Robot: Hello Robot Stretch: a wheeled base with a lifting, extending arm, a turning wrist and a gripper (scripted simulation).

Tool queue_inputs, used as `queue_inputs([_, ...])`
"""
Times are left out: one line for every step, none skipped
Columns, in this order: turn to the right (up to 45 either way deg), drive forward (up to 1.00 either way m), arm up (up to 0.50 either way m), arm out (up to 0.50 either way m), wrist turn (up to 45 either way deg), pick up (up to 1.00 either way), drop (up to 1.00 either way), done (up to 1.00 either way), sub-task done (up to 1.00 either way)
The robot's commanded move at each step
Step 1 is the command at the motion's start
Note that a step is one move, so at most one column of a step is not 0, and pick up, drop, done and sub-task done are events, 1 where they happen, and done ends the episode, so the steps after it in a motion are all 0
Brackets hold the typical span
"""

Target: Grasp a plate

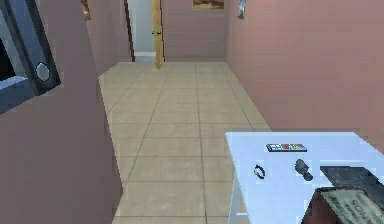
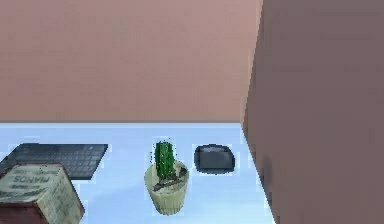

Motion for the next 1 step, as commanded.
queue_inputs([0.0,0.00,0.50,0.00,0.0,0.00,0.00,0.00,0.00])
